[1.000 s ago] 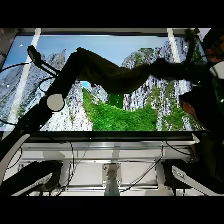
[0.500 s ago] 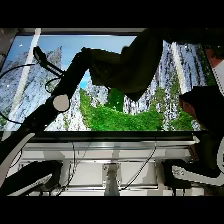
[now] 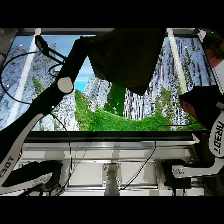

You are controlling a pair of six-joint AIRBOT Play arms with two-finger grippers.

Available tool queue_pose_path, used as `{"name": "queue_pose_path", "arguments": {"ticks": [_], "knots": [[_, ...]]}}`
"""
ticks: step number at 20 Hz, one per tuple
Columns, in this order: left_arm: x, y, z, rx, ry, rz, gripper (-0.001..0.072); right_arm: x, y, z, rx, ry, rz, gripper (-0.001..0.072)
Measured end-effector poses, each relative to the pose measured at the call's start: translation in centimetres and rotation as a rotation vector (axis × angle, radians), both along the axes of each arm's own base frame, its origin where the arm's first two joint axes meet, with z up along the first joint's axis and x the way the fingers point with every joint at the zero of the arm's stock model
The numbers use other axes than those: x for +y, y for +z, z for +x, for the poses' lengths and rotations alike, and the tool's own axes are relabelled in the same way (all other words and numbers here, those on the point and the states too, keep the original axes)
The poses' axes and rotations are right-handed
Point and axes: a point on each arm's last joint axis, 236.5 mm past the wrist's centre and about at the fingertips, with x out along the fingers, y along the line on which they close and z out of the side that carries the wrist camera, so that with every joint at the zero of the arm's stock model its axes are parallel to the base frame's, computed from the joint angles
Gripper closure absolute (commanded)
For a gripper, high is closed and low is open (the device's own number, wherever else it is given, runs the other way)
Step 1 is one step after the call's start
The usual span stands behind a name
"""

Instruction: Fold the clothes and pants, and hang the long-sleeved shirts on hangers.

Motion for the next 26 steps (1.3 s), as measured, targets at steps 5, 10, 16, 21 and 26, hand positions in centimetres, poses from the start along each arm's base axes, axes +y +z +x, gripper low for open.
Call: {"name": "queue_pose_path", "arguments": {"ticks": [5, 10, 16, 21, 26], "knots": [[-0.1, 1.4, 3.7, -0.002, -0.008, -0.008, 0.0689, -2.0, 1.1, 4.0, -0.128, -0.115, 0.023, 0.0701], [0.5, 1.0, 5.9, 0.024, -0.016, 0.008, 0.0689, -2.9, 1.5, 5.2, -0.19, -0.156, 0.004, 0.07], [1.6, -1.3, 6.6, 0.105, -0.061, 0.095, 0.0691, -2.0, -0.3, 4.6, -0.145, -0.096, -0.055, 0.07], [1.7, -3.4, 4.9, 0.159, -0.116, 0.244, 0.069, 0.1, -5.8, 2.1, 0.067, 0.034, -0.098, 0.0701], [3.2, -7.5, -0.1, 0.245, -0.14, 0.338, 0.069, 2.5, -11.3, -2.1, 0.285, 0.125, -0.093, 0.07]]}}
